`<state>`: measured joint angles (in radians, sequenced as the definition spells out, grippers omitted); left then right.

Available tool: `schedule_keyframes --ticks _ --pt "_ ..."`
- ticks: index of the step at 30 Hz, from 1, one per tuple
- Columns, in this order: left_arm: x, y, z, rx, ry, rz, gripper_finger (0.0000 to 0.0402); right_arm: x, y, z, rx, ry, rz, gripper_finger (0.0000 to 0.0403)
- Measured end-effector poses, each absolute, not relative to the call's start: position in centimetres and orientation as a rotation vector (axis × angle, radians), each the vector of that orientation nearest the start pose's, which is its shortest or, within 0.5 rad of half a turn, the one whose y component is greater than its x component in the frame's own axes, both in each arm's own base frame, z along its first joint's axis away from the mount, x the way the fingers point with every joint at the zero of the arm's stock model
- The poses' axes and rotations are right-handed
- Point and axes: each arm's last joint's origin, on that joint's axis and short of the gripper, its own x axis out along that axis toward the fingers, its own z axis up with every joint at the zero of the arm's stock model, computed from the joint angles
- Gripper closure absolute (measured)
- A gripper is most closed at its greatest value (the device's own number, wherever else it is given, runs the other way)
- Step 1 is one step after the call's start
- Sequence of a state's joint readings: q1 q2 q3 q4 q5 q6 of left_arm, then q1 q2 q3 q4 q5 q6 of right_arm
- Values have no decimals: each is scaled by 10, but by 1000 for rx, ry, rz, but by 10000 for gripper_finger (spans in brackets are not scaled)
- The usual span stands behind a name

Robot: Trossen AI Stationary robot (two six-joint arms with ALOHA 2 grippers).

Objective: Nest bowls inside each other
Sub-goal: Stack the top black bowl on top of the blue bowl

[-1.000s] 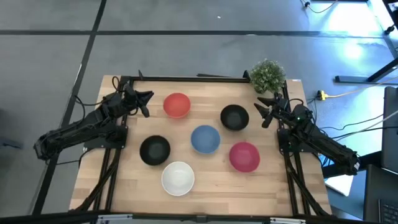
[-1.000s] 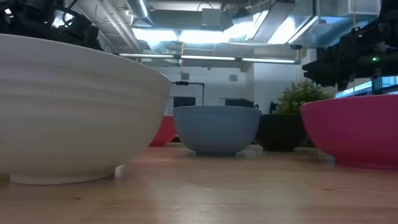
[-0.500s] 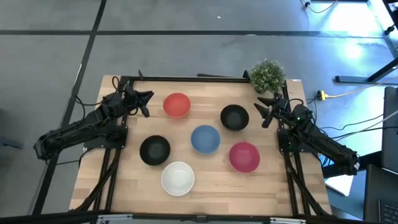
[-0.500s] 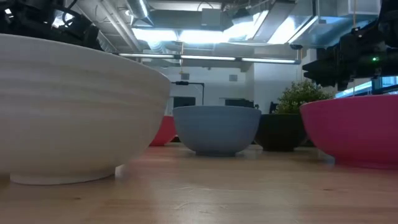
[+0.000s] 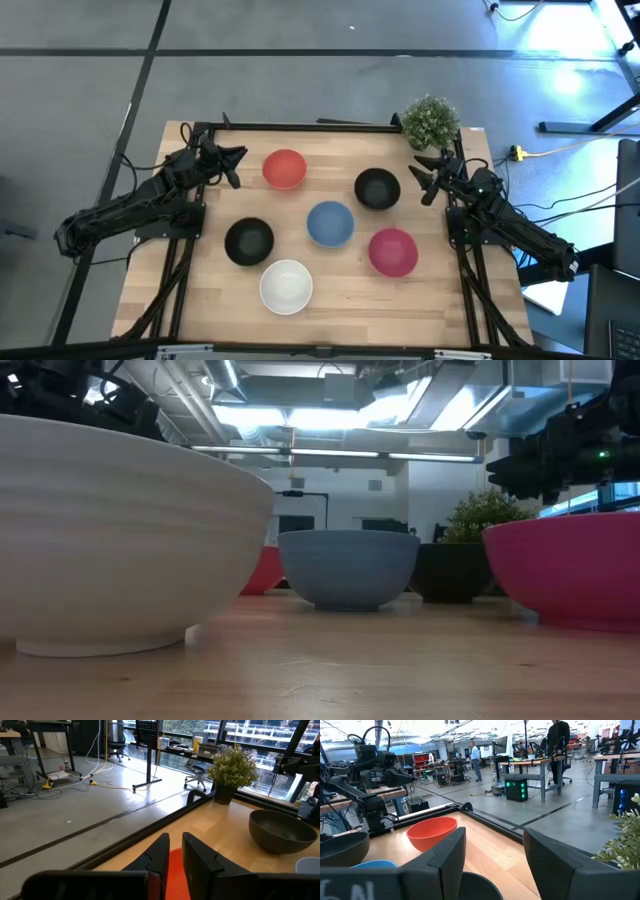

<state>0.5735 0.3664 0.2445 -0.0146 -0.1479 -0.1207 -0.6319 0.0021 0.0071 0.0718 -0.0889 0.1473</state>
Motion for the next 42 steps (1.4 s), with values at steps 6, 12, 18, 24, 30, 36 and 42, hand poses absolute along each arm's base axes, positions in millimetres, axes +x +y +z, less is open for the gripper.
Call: schedule_keyframes --ticks 6,12,18,24,30,36,42 --pt "98 68 215 -144 93 728 354 79 -55 181 87 -193 -547 203" --pt "98 68 215 -145 93 728 354 77 -54 190 58 -293 -536 203" --pt "98 68 215 -145 93 728 354 77 -54 192 124 -330 -522 203" --pt "98 68 215 -144 91 728 354 77 -54 192 159 -334 -518 203" --pt "98 69 215 -141 84 753 354 77 -54 191 186 -332 -515 203" --pt "98 69 216 -140 81 753 354 77 -53 191 184 -329 -497 203" --pt "98 69 216 -145 78 753 354 80 -52 189 237 -297 -417 203"
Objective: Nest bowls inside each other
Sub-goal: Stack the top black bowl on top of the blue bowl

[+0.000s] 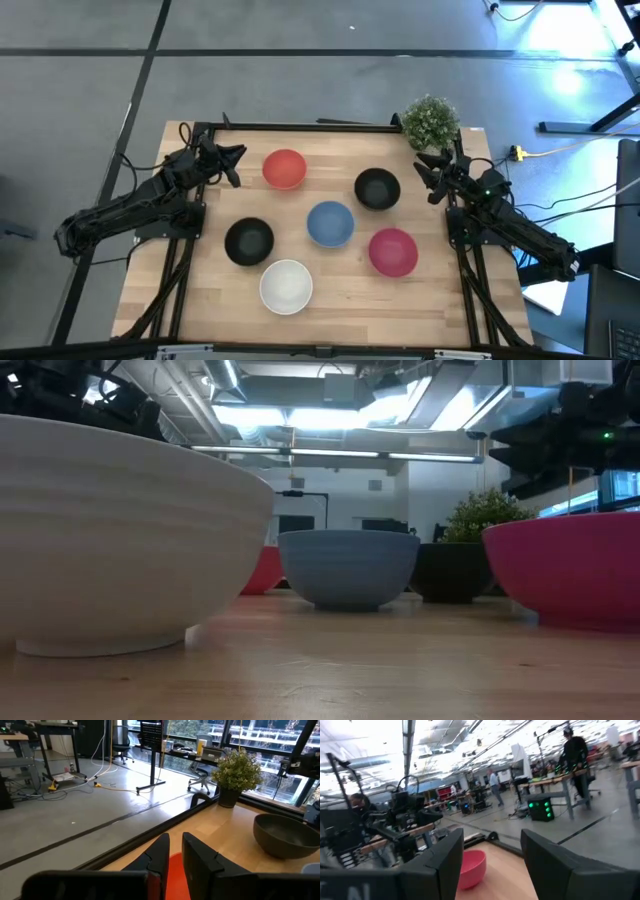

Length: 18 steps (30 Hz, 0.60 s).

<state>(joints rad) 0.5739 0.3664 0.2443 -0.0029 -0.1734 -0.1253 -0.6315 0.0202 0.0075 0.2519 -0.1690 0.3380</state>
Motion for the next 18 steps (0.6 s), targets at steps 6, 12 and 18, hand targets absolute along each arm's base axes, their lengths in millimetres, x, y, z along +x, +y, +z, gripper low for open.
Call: schedule_keyframes --ticks 6,12,18 --pt "98 69 217 -187 48 755 354 78 -49 226 175 -211 -377 203" --pt "98 69 218 -189 38 754 354 81 -51 268 173 145 -406 203" --pt "98 69 218 -190 38 754 349 100 -65 285 190 364 -400 203"
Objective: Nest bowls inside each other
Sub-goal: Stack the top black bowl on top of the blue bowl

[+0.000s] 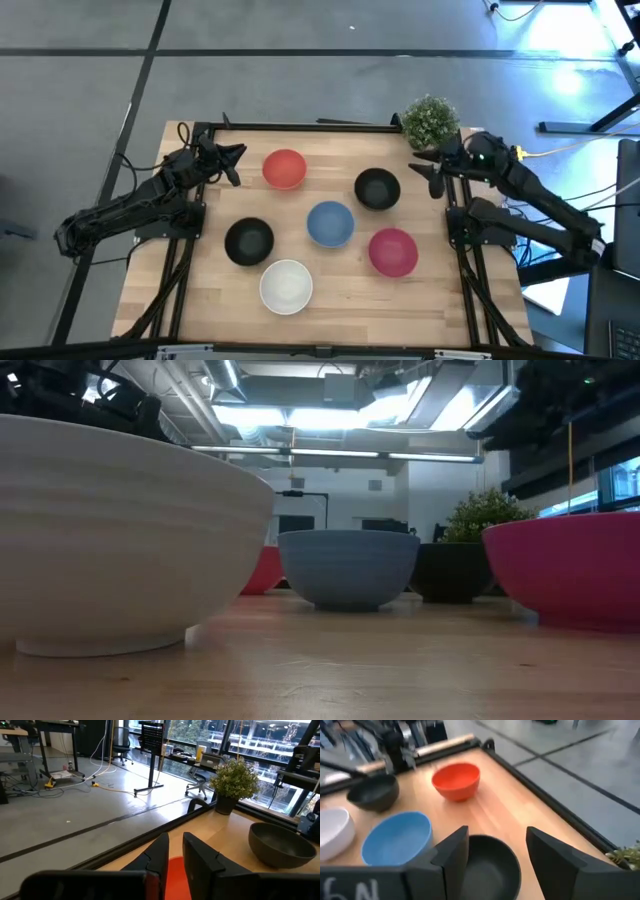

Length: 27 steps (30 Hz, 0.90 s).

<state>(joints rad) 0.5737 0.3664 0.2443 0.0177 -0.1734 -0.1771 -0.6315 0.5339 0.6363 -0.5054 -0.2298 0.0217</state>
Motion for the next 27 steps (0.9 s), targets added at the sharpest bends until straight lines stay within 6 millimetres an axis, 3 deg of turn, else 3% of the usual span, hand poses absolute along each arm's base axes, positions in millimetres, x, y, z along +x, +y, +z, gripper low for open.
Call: schedule_keyframes --ticks 4,11,27 --pt "98 69 218 -190 38 755 340 113 -75 283 188 465 -400 203" --pt "98 69 218 -196 36 755 327 133 -90 257 245 679 -393 203" --pt "98 69 218 -195 38 755 324 165 -114 209 362 947 -362 203"
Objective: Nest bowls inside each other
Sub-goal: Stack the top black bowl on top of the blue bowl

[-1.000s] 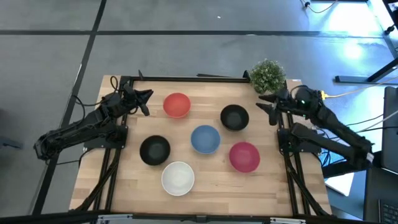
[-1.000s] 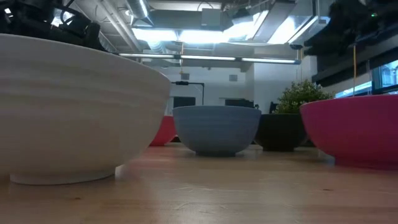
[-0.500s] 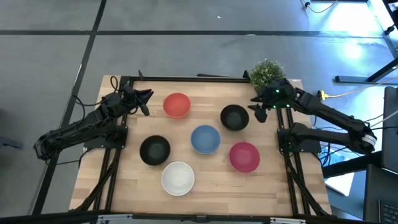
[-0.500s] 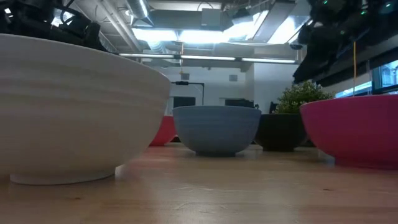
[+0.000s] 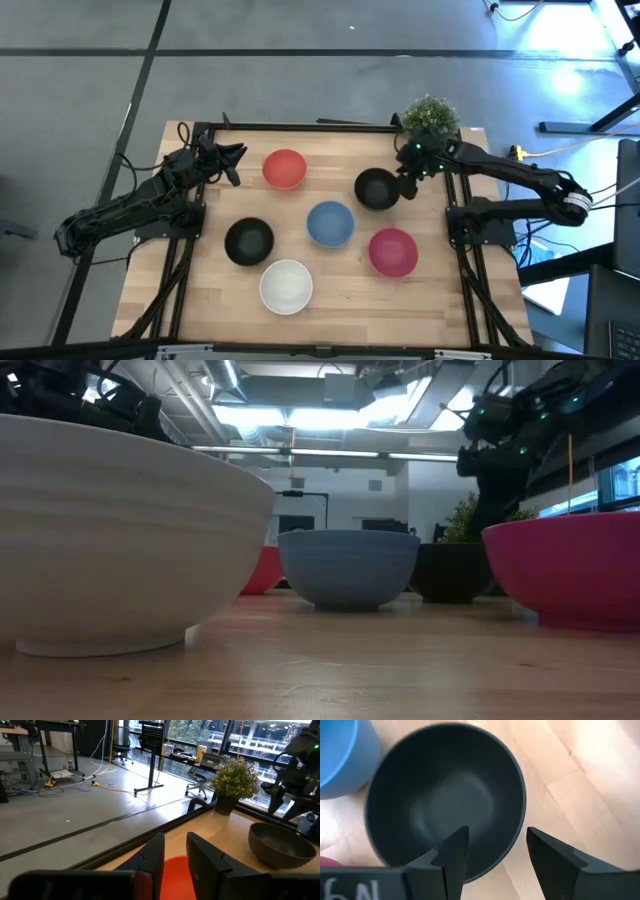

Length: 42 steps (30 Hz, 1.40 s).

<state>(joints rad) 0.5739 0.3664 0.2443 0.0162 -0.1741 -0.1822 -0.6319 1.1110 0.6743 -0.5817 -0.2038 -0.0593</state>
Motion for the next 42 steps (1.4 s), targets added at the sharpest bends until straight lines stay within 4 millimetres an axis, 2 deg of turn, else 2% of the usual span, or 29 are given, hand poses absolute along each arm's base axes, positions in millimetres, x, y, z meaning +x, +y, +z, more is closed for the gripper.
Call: schedule_keyframes --ticks 16,20,31,37,42 --pt "98 69 218 -194 39 755 320 185 -129 183 356 993 -357 206" --pt "98 69 218 -194 39 755 318 186 -130 180 352 1012 -367 238" --pt "98 69 218 -194 39 755 321 187 -130 180 349 1002 -355 387" --pt "98 69 218 -194 39 755 320 187 -130 180 354 999 -359 380" --pt "98 69 218 -194 39 755 325 187 -130 180 359 996 -350 392"
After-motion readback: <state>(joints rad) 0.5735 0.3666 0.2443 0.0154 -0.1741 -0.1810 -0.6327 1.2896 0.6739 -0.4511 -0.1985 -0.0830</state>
